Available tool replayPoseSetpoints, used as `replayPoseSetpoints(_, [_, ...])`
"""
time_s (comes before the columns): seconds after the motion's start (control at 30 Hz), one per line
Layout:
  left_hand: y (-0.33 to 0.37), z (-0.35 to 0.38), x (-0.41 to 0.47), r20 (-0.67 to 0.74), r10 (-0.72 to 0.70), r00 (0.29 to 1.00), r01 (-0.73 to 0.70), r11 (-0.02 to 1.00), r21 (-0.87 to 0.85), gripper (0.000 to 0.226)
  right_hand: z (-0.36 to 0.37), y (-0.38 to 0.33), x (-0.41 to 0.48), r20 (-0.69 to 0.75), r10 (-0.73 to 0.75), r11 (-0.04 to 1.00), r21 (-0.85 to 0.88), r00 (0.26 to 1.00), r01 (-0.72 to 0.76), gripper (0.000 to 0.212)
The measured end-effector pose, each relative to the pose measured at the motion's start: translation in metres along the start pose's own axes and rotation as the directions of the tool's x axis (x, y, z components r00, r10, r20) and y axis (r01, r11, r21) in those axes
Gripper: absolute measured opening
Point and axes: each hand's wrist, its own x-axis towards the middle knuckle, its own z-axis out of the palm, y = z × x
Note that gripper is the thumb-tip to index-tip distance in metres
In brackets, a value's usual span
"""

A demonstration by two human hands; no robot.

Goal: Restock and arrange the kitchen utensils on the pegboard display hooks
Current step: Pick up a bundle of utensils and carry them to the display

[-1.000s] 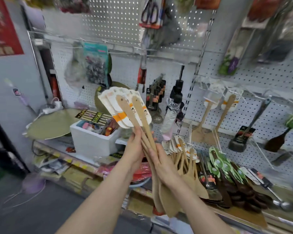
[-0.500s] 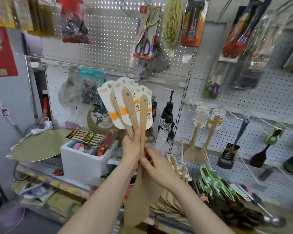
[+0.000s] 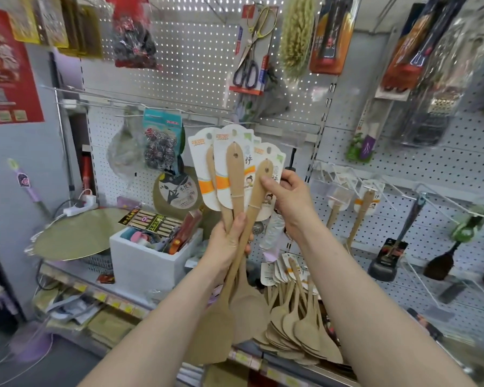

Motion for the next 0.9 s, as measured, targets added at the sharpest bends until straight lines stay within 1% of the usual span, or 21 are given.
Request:
replayPoseSetpoints(0.1, [-0.004,-0.003,0.0,0.038,-0.033,0.999,0.034,0.999,-0.026,0.039,0.001,0.006,0.004,0.012,0.022,0.995,0.098,1.0,-0.023,0.035])
replayPoseSetpoints(0.17, [-0.008,-0.004,-0.002,0.063,-0.056,0.996,0.057,0.998,-0.027,0.044,0.001,0.009,0.004,0.035,0.046,0.989,0.142,0.998,-0.05,0.036])
replayPoseSetpoints(0.27, [-0.014,-0.005,-0.003,0.055,-0.062,0.997,0.06,0.998,0.035,0.051,0.0,0.014,0.0,0.031,0.053,0.98,0.19,0.998,-0.058,0.034])
replayPoseSetpoints(0.37, [-0.019,-0.001,-0.001,0.04,-0.019,0.999,0.013,0.989,0.144,0.055,-0.006,0.019,-0.006,-0.022,0.07,0.965,0.254,0.997,-0.062,0.034])
replayPoseSetpoints(0.4, [-0.023,0.0,0.001,0.033,0.009,0.999,-0.015,0.98,0.199,0.052,-0.01,0.021,-0.009,-0.047,0.072,0.961,0.271,0.996,-0.057,0.033])
replayPoseSetpoints(0.47, [-0.033,0.003,0.005,0.031,0.063,0.998,-0.07,0.949,0.309,0.038,-0.022,0.024,-0.016,-0.096,0.074,0.953,0.301,0.993,-0.042,0.03])
replayPoseSetpoints(0.5, [-0.039,0.006,0.006,0.04,0.075,0.996,-0.084,0.939,0.333,0.033,-0.029,0.025,-0.021,-0.116,0.074,0.948,0.316,0.99,-0.034,0.03])
replayPoseSetpoints(0.67, [-0.061,0.036,0.0,0.136,0.023,0.99,-0.071,0.93,0.361,0.021,-0.069,0.038,-0.038,-0.169,0.138,0.909,0.413,0.976,-0.057,0.032])
replayPoseSetpoints(0.73, [-0.072,0.049,-0.002,0.152,-0.002,0.988,-0.05,0.94,0.337,0.024,-0.086,0.043,-0.04,-0.188,0.147,0.909,0.413,0.971,-0.058,0.038])
replayPoseSetpoints(0.8, [-0.081,0.061,-0.002,0.166,-0.045,0.985,-0.009,0.949,0.314,0.022,-0.102,0.048,-0.039,-0.192,0.157,0.912,0.406,0.969,-0.067,0.048])
replayPoseSetpoints(0.83, [-0.085,0.066,0.001,0.175,-0.065,0.982,0.011,0.955,0.295,0.025,-0.11,0.051,-0.037,-0.192,0.163,0.914,0.399,0.968,-0.075,0.048])
replayPoseSetpoints(0.9, [-0.09,0.075,0.006,0.163,-0.096,0.982,0.05,0.963,0.266,0.047,-0.129,0.058,-0.028,-0.187,0.174,0.923,0.373,0.967,-0.094,0.034])
